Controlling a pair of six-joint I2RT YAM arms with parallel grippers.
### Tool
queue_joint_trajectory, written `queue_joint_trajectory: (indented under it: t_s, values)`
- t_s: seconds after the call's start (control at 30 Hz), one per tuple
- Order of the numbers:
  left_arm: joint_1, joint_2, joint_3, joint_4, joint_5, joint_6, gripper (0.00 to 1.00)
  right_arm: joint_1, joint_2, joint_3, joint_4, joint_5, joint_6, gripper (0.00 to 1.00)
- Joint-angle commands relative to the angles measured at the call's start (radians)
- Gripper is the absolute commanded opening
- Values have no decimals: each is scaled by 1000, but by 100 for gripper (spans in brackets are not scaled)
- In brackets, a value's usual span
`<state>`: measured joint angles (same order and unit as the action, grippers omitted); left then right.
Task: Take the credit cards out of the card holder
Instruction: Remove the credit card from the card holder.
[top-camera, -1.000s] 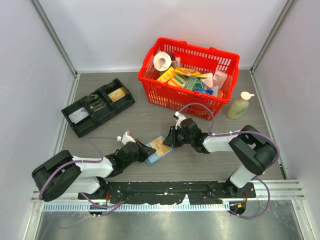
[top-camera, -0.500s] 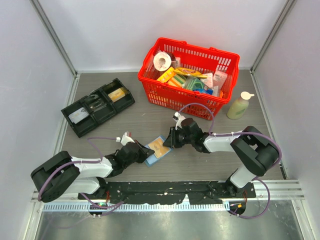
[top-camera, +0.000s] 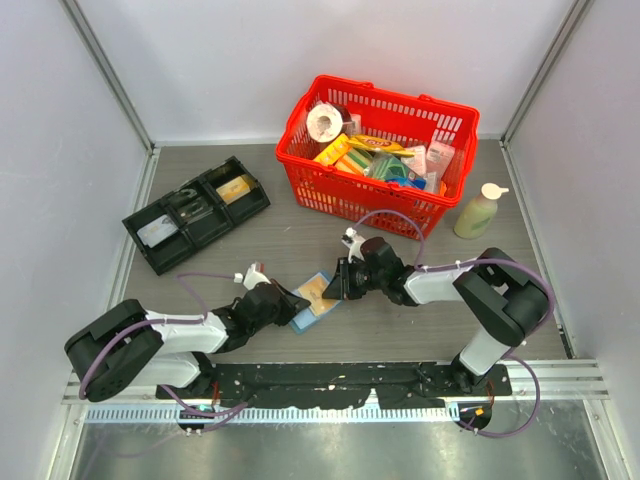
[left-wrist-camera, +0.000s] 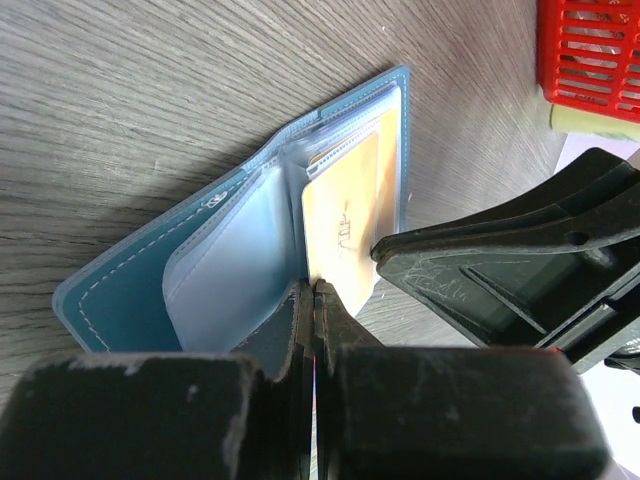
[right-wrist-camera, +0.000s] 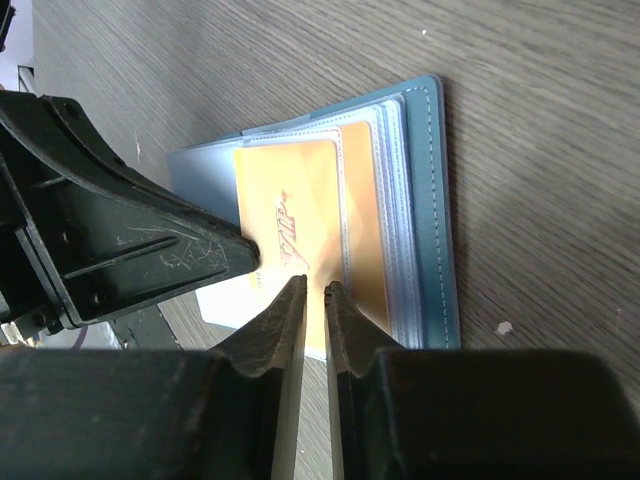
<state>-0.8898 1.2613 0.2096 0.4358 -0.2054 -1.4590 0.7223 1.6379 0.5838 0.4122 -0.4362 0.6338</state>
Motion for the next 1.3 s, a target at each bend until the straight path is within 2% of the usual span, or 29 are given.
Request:
queue_joint_trajectory:
  t_s: [0.0,0.33,0.63,0.8,0.93,1.03,1.17,1.27]
  values:
    - [0,-14,-1,-57,-8,3,0,-3,2,-18,-22,36,18,17]
    - [-1,-62,-42,-85,-19,-35,0,-15,13,-27,-174,114,9,11]
    - [0,-115,-73,-137,-17,-49,0,-20,48,-13,-207,123,3,8]
    - [0,-141,-81,-137,-14,-47,7,-21,45,-13,-191,114,3,8]
    - [0,-165,-90,-129,-9,-31,24,-20,43,-13,-174,105,6,8]
    - [0,-169,-92,-103,-9,-17,32,-20,43,-13,-164,94,7,8]
    - [-1,-134,-84,-63,-2,-1,36,-20,39,-15,-151,85,14,8]
    - [0,-91,-81,-11,18,-1,32,-18,37,-15,-148,82,10,8]
